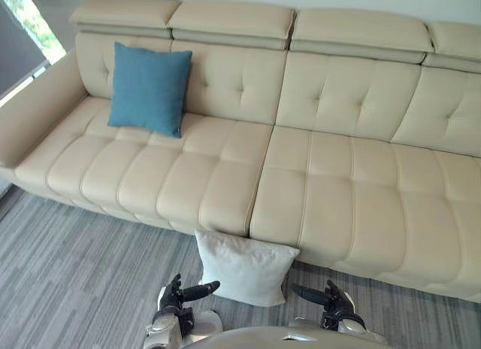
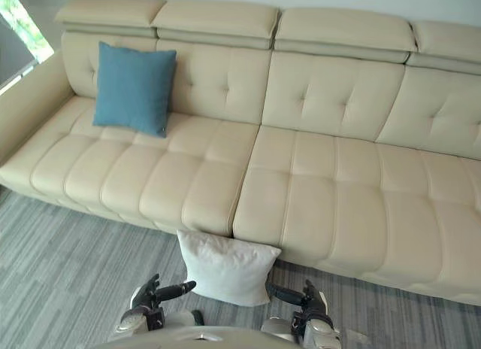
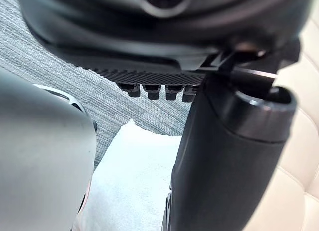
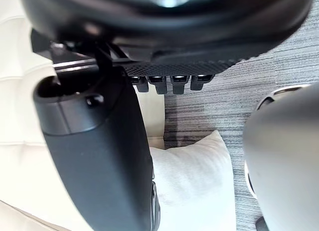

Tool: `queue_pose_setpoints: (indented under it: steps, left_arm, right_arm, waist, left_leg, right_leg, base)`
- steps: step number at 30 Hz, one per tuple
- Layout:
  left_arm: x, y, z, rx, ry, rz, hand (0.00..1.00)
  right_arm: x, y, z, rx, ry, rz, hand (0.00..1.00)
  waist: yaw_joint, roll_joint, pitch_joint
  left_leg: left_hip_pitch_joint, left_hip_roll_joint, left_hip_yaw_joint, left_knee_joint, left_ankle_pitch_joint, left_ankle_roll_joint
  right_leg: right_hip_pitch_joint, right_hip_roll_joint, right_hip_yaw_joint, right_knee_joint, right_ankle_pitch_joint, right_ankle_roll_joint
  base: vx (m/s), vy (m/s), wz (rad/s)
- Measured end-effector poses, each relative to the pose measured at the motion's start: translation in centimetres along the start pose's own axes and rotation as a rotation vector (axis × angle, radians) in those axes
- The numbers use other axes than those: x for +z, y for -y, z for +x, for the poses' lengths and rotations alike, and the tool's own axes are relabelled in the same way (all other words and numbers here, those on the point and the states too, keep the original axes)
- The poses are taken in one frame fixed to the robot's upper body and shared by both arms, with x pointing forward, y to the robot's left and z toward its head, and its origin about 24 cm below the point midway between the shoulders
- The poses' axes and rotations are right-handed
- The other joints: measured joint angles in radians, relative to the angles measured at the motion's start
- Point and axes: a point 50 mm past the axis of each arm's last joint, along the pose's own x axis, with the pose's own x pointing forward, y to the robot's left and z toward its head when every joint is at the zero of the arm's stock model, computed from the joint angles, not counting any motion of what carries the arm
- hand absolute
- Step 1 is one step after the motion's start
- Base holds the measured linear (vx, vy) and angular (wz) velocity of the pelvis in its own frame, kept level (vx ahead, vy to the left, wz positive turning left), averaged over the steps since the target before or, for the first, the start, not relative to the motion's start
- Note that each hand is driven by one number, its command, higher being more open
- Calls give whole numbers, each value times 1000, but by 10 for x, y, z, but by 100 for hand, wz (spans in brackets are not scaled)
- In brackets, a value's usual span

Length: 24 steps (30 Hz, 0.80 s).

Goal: Pick up cushions and gather them together orderly.

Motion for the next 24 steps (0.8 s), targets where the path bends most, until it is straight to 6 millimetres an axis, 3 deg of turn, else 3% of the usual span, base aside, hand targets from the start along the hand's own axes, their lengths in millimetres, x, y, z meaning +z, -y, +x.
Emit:
queue_pose_setpoints:
  steps: [3,5,8,11,16,19,21,22,23,24]
  left_arm:
    - [4,2,0,1,19,-13,100]
    - [14,6,2,-8,51,-10,100]
    - [59,17,10,-23,177,8,100]
    - [81,23,10,-30,247,-8,100]
    - [156,29,5,-23,467,-49,100]
    - [204,36,-6,-32,603,-120,100]
    - [232,38,-14,-40,684,-153,100]
    - [264,40,-26,-45,773,-182,100]
    - [282,41,-35,-48,829,-198,100]
    - [291,42,-39,-49,856,-204,100]
  right_arm:
    - [7,-1,0,-5,30,6,100]
    - [20,-2,1,-8,76,8,100]
    - [58,-12,4,13,191,29,100]
    - [80,-18,4,30,258,45,100]
    - [156,-40,-5,76,469,108,100]
    - [203,-43,-17,74,608,110,100]
    - [229,-46,-26,80,685,119,100]
    - [259,-51,-41,101,778,153,100]
    - [276,-55,-50,118,831,166,100]
    - [284,-57,-56,124,860,169,100]
  waist:
    - [4,13,19]
    - [4,17,40]
    - [4,4,136]
    - [2,3,176]
    - [3,-16,258]
    - [2,-17,278]
    - [0,-17,295]
    - [-3,-17,304]
    - [-5,-17,305]
    - [-5,-17,305]
  left_leg:
    - [-30,35,0,39,-33,-13]
    - [-86,46,-2,82,-69,-13]
    - [-250,53,1,278,-142,2]
    - [-340,63,5,363,-162,11]
    - [-595,110,3,500,-166,29]
    - [-744,131,-5,563,-159,37]
    - [-813,137,-9,590,-157,41]
    - [-894,140,-18,615,-153,48]
    - [-938,141,-24,627,-150,49]
    - [-958,141,-26,633,-148,50]
  right_leg:
    - [-46,23,24,44,0,-4]
    - [-136,15,41,141,-35,-17]
    - [-348,-46,88,412,-126,-22]
    - [-451,-61,111,504,-148,-21]
    - [-711,-44,137,620,-133,-35]
    - [-857,-43,143,676,-121,-48]
    - [-925,-44,144,702,-119,-52]
    - [-1006,-47,144,732,-117,-55]
    - [-1048,-48,143,746,-116,-56]
    - [-1068,-49,143,753,-116,-56]
  base:
    - [-108,12,-19]
    - [-203,41,-25]
    - [-319,-13,-17]
    - [-199,12,-14]
    - [-182,14,-17]
    - [-77,9,-6]
    - [-64,20,1]
    - [-84,9,5]
    - [-73,-1,7]
    - [-57,-4,6]
